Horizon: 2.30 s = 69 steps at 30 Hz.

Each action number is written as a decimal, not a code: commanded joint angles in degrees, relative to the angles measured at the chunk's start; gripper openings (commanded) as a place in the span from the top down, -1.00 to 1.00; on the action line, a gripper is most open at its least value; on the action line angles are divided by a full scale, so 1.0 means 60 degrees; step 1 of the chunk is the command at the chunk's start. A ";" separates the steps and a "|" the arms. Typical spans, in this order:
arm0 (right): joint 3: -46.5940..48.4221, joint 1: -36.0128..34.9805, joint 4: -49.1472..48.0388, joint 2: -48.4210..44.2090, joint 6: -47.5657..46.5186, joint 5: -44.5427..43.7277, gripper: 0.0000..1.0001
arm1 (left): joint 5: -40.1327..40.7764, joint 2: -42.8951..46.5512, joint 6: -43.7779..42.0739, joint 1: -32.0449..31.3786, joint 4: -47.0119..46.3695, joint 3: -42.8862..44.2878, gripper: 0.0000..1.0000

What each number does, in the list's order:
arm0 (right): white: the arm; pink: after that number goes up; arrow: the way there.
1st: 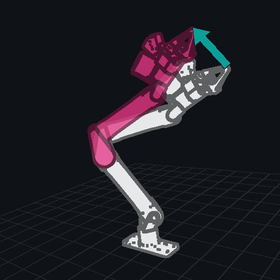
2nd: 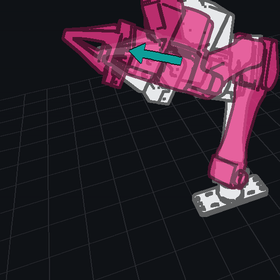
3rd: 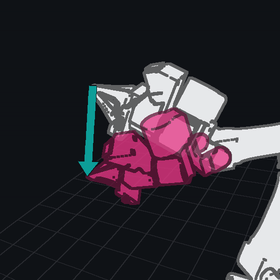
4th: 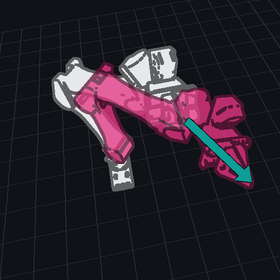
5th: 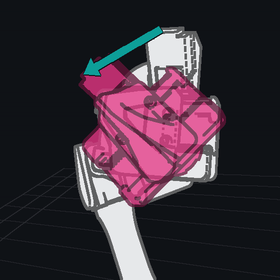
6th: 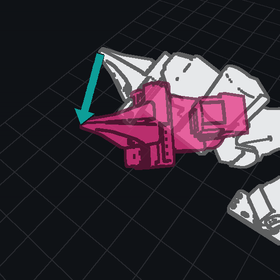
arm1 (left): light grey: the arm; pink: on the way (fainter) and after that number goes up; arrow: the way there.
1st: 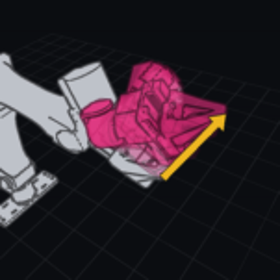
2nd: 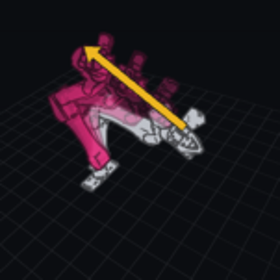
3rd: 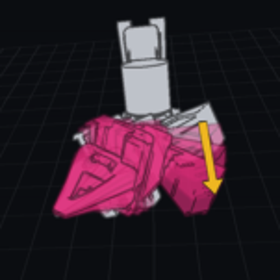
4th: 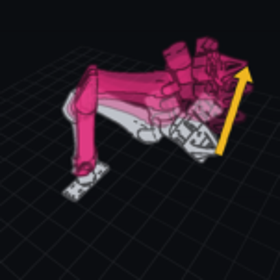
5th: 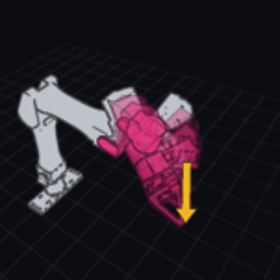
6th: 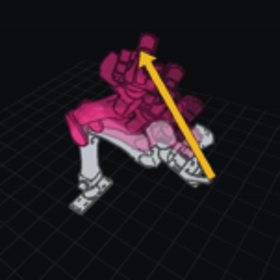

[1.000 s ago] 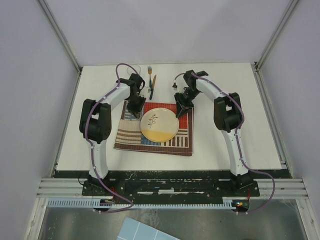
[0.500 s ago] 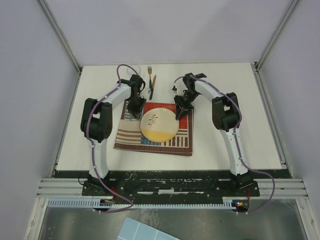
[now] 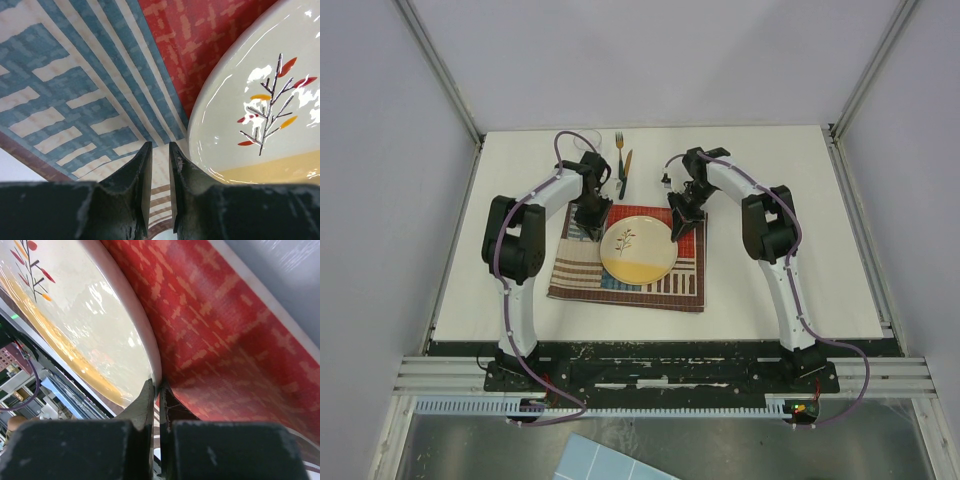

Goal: Set the dinner table for one person
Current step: Adjust the plate on the napkin.

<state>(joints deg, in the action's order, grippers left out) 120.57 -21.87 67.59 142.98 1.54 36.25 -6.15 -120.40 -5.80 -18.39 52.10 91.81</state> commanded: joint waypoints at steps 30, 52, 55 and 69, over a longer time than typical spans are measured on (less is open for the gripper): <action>0.0149 -0.0428 -0.0117 -0.0524 -0.0213 0.0012 0.97 | -0.1317 0.0494 0.0574 -0.0011 0.0118 -0.0056 0.29; 0.0200 -0.0420 -0.0140 -0.0509 -0.0169 -0.0020 0.96 | -0.0966 0.1253 0.0635 -0.0326 -0.0131 -0.0877 0.28; 0.0180 -0.0423 -0.0125 -0.0509 -0.0169 -0.0017 0.97 | -0.0837 0.1092 0.0559 -0.0330 -0.0158 -0.0910 0.28; 0.0090 -0.0428 -0.0089 -0.0588 -0.0256 0.0082 0.96 | -0.0759 0.0177 0.0389 -0.0290 -0.0599 -0.1107 0.28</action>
<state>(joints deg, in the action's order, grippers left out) 120.95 -22.50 67.90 142.58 1.06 34.44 -10.44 -117.51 -3.20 -20.23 50.87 85.86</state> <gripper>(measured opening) 0.037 0.361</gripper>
